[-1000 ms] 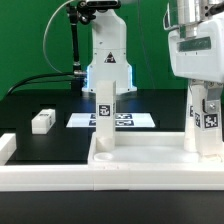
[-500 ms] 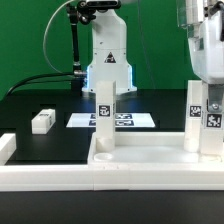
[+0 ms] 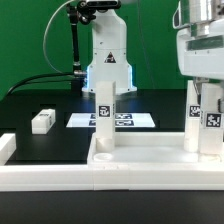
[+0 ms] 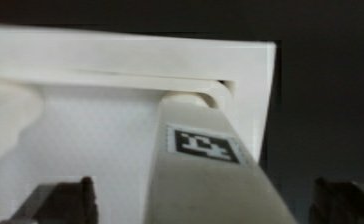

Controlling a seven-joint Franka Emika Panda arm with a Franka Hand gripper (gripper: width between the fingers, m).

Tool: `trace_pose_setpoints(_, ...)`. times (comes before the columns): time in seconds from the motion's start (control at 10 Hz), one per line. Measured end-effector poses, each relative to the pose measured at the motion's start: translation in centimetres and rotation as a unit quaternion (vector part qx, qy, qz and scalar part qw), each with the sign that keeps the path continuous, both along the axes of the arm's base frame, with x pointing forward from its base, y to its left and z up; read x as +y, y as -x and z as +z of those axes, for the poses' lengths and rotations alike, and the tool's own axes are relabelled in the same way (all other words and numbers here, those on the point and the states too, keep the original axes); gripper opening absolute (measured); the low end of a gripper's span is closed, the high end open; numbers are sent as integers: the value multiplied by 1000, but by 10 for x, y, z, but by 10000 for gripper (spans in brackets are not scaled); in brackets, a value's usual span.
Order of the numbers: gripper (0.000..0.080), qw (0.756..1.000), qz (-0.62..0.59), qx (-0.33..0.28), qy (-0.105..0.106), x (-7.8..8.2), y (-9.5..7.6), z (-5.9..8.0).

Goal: Assemble desk

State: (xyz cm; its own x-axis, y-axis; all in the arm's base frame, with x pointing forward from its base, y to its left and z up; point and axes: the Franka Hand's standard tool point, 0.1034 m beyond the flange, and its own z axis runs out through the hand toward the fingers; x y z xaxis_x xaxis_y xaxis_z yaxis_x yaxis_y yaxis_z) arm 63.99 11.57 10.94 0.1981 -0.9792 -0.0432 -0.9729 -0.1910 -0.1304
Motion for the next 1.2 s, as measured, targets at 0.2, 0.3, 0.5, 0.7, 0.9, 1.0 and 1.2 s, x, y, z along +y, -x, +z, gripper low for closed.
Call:
trace_pose_setpoints(0.2,646,998,58,-4,7,2,6,2)
trace_pose_setpoints(0.3,646,996,87,-6,12,1,5,1)
trace_pose_setpoints(0.5,649,968,249,-11,39,-3,2,5)
trace_pose_setpoints(0.7,649,906,418,-30,58,-15,-14,16)
trace_pose_setpoints(0.9,649,883,464,-31,64,-25,-16,13)
trace_pose_setpoints(1.0,639,885,459,-30,64,-25,-16,13)
trace_pose_setpoints(1.2,463,892,448,-29,62,-25,-16,13)
